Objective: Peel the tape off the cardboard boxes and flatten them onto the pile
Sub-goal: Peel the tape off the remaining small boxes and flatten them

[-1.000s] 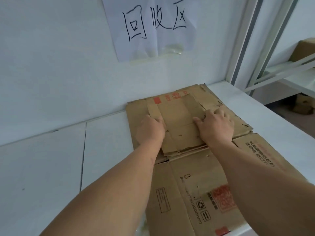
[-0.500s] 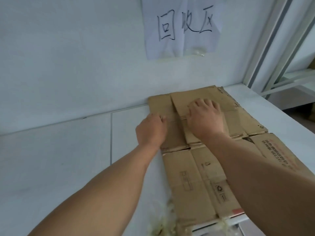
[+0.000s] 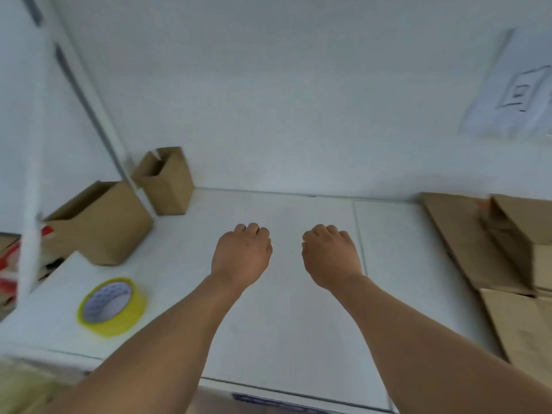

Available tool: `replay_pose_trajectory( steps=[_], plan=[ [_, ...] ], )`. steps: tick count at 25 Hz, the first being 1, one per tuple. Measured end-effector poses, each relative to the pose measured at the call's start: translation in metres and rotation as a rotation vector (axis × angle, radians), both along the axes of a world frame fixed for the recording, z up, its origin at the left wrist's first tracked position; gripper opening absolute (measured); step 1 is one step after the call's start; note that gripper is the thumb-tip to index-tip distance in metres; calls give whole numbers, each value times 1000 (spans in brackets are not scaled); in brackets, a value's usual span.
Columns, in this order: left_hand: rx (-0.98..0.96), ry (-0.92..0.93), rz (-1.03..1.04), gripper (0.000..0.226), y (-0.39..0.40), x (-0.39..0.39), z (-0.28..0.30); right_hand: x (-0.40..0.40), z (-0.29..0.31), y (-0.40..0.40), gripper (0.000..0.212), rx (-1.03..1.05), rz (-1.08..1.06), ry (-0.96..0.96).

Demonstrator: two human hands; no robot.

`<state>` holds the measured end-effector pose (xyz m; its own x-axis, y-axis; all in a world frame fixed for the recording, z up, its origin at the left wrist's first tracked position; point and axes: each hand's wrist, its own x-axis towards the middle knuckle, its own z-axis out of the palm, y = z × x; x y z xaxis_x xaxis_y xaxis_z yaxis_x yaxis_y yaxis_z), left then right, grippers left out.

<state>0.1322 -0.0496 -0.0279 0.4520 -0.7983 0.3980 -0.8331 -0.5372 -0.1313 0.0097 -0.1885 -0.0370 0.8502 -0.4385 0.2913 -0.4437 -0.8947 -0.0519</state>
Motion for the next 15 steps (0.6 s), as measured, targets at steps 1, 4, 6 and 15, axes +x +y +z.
replay_pose_trajectory(
  steps=[1,4,6,15],
  plan=[
    [-44,24,24,18,9,16,-1,18,1,9,21,10,8,-2],
    [-213,159,203,16,27,66,0,79,5,30,22,50,37,25],
    [-394,296,368,30,29,102,6,120,10,39,24,73,51,49],
    [-1225,1068,700,81,13,233,-9,289,13,74,48,725,145,-64]
  ],
)
